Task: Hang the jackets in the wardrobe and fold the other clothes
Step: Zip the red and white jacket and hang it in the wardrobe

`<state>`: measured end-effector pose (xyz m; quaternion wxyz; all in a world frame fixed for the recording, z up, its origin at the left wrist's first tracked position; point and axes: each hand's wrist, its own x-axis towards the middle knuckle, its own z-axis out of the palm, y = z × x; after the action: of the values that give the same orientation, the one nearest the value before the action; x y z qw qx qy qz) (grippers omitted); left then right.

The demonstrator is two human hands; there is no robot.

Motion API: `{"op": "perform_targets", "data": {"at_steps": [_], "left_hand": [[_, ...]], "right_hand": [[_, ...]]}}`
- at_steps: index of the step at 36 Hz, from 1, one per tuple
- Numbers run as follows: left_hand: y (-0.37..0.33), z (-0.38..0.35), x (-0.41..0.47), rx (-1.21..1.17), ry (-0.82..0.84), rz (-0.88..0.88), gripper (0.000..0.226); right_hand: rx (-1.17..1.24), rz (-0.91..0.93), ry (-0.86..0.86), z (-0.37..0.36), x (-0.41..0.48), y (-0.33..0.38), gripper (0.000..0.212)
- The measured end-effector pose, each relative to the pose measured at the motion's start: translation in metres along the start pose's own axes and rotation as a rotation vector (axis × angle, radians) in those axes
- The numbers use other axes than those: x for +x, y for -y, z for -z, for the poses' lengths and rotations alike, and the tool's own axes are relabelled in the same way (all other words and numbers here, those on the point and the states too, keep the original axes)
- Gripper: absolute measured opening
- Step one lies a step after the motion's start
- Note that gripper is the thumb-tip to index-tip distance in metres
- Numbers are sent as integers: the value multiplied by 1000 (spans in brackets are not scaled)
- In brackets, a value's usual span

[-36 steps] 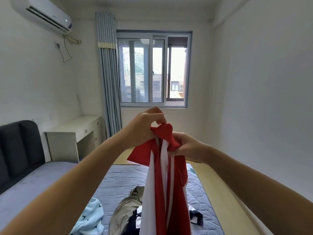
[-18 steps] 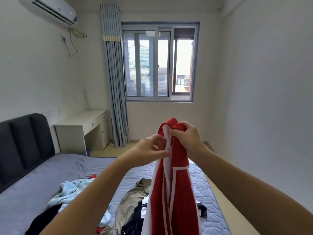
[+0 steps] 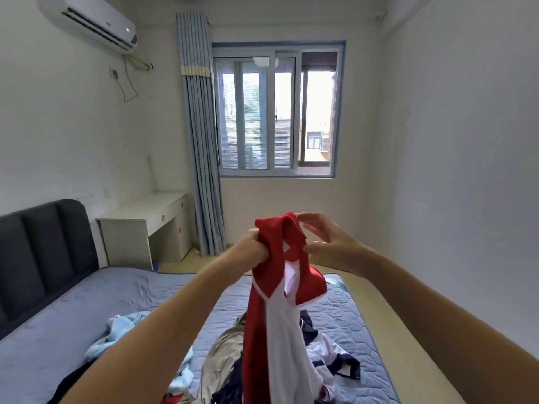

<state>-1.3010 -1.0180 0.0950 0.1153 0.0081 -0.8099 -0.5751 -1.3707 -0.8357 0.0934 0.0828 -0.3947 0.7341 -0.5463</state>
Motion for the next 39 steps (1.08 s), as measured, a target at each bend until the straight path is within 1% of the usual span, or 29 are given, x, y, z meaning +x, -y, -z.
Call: {"op": "perform_targets", "data": {"at_steps": [1, 2, 3, 4, 6, 8, 9, 10, 11, 12, 14, 17, 19, 20, 21, 22, 24, 25, 27, 29, 31, 32, 33, 34, 35, 36, 37, 39], "left_hand": [[-4, 1, 0, -17, 44, 17, 26], [-9, 3, -2, -44, 93, 24, 17], [-14, 3, -3, -63, 139, 38, 17], [-17, 5, -4, -84, 185, 45, 20], [-18, 9, -2, -39, 293, 22, 21], [-14, 16, -2, 104, 412, -16, 30], [-10, 19, -2, 176, 445, -25, 36], [-6, 20, -1, 250, 444, -48, 42], [0, 19, 0, 346, 405, -89, 48], [5, 18, 0, 459, 330, -137, 52], [11, 18, 0, 646, 175, -184, 53], [21, 21, 0, 760, 69, -163, 39], [27, 27, 0, 768, -42, -139, 23], [30, 32, 1, 747, -100, -135, 18], [34, 37, 2, 699, -136, -131, 12], [37, 43, 3, 620, -142, -133, 12], [37, 52, 3, 421, -126, -76, 35], [37, 55, 3, 325, -142, -21, 36], [38, 58, 3, 184, -240, 52, 22], [39, 59, 3, 152, -323, 60, 22], [40, 58, 2, 253, -335, -3, 20], [40, 59, 1, 321, -322, -51, 29], [39, 60, 0, 394, -292, -99, 43], [37, 61, 0, 484, -242, -131, 56], [36, 60, -1, 604, -185, -147, 62], [35, 59, -1, 734, -139, -160, 61], [35, 58, -1, 860, -116, -176, 55], [32, 57, 0, 1003, -131, -190, 40]], "right_hand": [[-37, -13, 44, 1, -2, 0, 60], [-50, -30, 85, -1, -3, 0, 64], [-45, -44, 103, -5, -3, 1, 62], [-32, -51, 88, -9, -3, 1, 56], [-9, -39, -16, -15, -2, 0, 38], [-14, -25, -116, -20, 1, 0, 25], [-34, -17, -157, -22, 2, 1, 20], [-66, -12, -192, -23, 5, 3, 15], [-109, -7, -224, -25, 7, 4, 8], [-152, 5, -248, -27, 10, 6, 5], [-191, 37, -285, -31, 15, 10, 14], [-193, 73, -346, -33, 20, 17, 18], [-193, 71, -376, -30, 22, 19, 8], [-194, 70, -390, -28, 23, 20, 3], [-198, 68, -404, -25, 24, 20, 5], [-205, 62, -412, -21, 25, 21, 6], [-230, 43, -419, -13, 28, 21, 4], [-251, 28, -423, -9, 30, 21, 3], [-321, -2, -432, -3, 34, 18, 10], [-389, -25, -438, -1, 36, 14, 11], [-410, -50, -439, 0, 38, 11, 10], [-418, -62, -445, 1, 38, 10, 10], [-428, -72, -454, 3, 38, 11, 10], [-441, -80, -463, 5, 39, 12, 11], [-454, -88, -468, 9, 39, 14, 12], [-469, -93, -467, 11, 39, 16, 13], [-484, -96, -464, 14, 39, 18, 14], [-520, -92, -471, 21, 38, 21, 15]]}}
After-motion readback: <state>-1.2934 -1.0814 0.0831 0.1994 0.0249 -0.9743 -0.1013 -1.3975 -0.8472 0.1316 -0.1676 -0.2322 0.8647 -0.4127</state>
